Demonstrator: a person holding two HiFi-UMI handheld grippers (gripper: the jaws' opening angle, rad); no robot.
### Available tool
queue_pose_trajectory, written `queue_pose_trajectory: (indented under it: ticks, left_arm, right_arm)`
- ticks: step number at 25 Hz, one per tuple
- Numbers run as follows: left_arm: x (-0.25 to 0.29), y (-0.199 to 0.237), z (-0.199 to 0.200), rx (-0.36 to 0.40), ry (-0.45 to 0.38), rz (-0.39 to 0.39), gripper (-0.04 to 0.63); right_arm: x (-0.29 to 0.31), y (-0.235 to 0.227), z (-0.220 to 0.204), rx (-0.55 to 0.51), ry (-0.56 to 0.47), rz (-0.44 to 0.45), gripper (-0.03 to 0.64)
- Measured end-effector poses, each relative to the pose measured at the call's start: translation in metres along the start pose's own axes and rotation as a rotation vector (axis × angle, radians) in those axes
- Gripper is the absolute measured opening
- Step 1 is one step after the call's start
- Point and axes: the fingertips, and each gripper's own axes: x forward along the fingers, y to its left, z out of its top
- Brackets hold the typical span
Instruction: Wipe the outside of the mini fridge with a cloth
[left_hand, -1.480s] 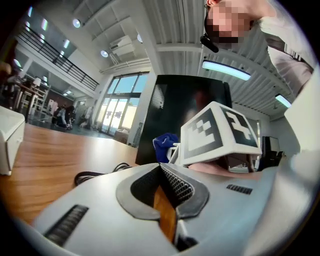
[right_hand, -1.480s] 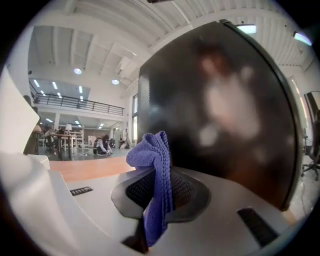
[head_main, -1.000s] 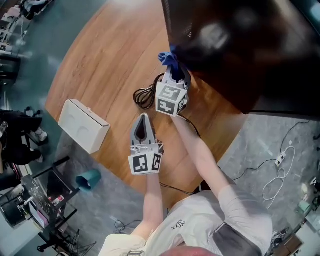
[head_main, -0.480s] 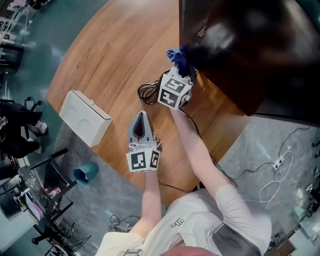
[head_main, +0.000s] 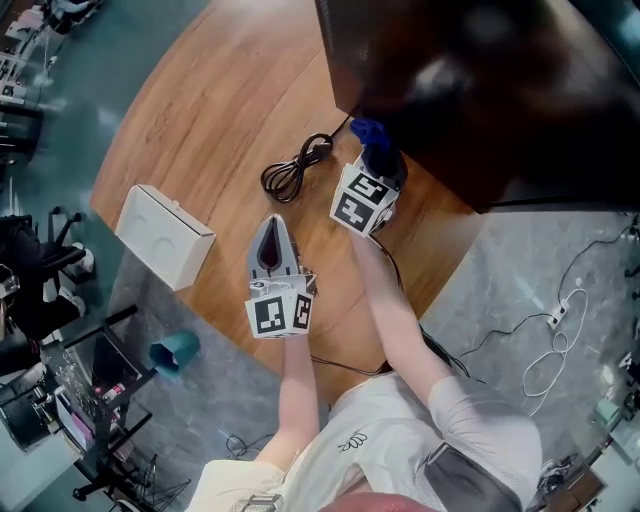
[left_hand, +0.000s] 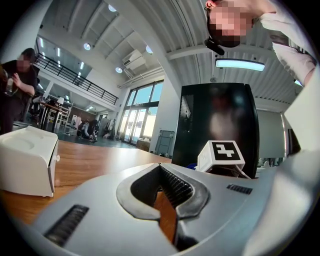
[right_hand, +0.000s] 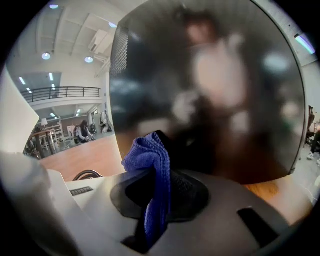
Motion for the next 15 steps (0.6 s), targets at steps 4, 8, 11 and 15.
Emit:
queue_pose_trajectory:
  ticks: [4,8,11,15]
  left_arm:
    - [-0.004,-0.028,0.002,0.010,-0.006,-0.043,0.005]
    - [-0.009,-0.055,0.000,0.002,-0.007,-0.077,0.005]
    - [-0.011,-0.083,-0.005,-0.005,-0.001,-0.111,0.005]
    - [-0.009,-0.119,-0.010,-0.003,0.003,-0.168,0.005]
  right_arm:
    - [-0.019,-0.035,-0.003,-0.011,-0.001,-0.032,0.061]
    - [-0.040,-0.071,-0.005,-0.042,-0.009,-0.063,0.061]
    - [-0.056,-0.103,-0.010,-0.073,-0.008,-0.085,0.061]
    - [-0.072,-0.139,-0.015,-0.082,-0.003,-0.105,0.061]
